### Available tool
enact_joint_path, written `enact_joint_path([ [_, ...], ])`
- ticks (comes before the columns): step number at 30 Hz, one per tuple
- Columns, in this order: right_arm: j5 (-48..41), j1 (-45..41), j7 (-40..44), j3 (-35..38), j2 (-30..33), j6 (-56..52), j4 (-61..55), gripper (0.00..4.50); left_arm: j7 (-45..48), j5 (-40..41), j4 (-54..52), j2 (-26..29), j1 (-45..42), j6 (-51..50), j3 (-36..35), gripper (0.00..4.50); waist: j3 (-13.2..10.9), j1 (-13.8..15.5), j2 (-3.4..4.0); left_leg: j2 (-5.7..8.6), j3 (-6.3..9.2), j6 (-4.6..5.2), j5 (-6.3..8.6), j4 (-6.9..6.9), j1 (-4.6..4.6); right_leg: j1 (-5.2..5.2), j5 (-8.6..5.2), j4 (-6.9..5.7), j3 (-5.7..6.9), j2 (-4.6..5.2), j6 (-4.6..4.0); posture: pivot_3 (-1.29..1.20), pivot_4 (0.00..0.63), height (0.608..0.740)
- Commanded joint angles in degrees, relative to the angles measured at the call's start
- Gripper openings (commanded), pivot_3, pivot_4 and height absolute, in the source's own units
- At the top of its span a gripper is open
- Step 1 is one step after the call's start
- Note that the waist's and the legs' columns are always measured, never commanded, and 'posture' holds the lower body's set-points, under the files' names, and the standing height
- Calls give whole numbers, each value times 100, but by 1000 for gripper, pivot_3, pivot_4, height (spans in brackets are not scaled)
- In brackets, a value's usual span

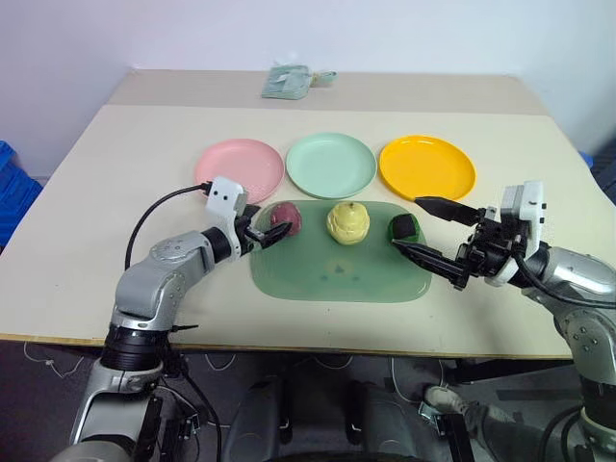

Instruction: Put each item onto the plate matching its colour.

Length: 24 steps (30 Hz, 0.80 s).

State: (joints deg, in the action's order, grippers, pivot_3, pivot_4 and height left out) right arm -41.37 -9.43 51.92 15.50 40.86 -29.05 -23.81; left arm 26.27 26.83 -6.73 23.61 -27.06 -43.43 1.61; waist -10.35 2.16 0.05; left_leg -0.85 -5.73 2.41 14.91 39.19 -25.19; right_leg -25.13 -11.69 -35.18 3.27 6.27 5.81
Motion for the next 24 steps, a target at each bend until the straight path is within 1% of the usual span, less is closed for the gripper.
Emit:
enact_joint_path([
  [1,-39,11,4,71,-7,177,-231,4490,118,-141,129,-73,-220,134,106,4241,0,1,0,0,1,0,0,0,0,0,0,0,0,0,0,0,150,740],
  [3,-26,37,-4,61,-18,212,-234,4500,195,-144,225,-135,-277,143,103,3595,0,4,-1,0,1,0,0,0,0,0,0,0,0,0,0,0,150,740],
  [5,-11,65,-26,73,-19,243,-232,4500,173,-246,295,-185,-310,207,112,2659,0,3,-1,0,1,0,0,1,0,0,0,0,0,0,0,0,150,740],
  [6,0,80,-35,80,-16,256,-229,4500,157,-283,324,-204,-321,215,110,2102,0,0,-1,0,1,0,0,2,0,1,0,0,0,1,0,0,150,740],
  [7,15,94,-45,82,-12,271,-224,4500,126,-309,347,-234,-330,226,94,1714,0,0,-1,0,2,0,0,2,0,1,1,0,0,1,1,0,150,740],
  [17,129,-10,-224,-68,-62,356,-171,4500,-243,-431,728,-429,-640,444,-356,1714,1,2,-3,0,5,0,0,3,0,1,2,-1,1,1,3,0,150,740],
  [21,173,-114,-268,-125,-70,362,-128,4500,-538,-337,983,-570,-994,600,-773,1714,-1,13,-6,1,5,1,0,4,-1,2,4,0,1,2,7,0,150,740],
  [24,216,-175,-286,-166,-88,376,-93,4500,-913,-432,1476,-621,-1375,841,-1118,1714,-2,7,-8,2,8,1,0,4,-1,3,7,-1,2,1,11,0,150,740],
])
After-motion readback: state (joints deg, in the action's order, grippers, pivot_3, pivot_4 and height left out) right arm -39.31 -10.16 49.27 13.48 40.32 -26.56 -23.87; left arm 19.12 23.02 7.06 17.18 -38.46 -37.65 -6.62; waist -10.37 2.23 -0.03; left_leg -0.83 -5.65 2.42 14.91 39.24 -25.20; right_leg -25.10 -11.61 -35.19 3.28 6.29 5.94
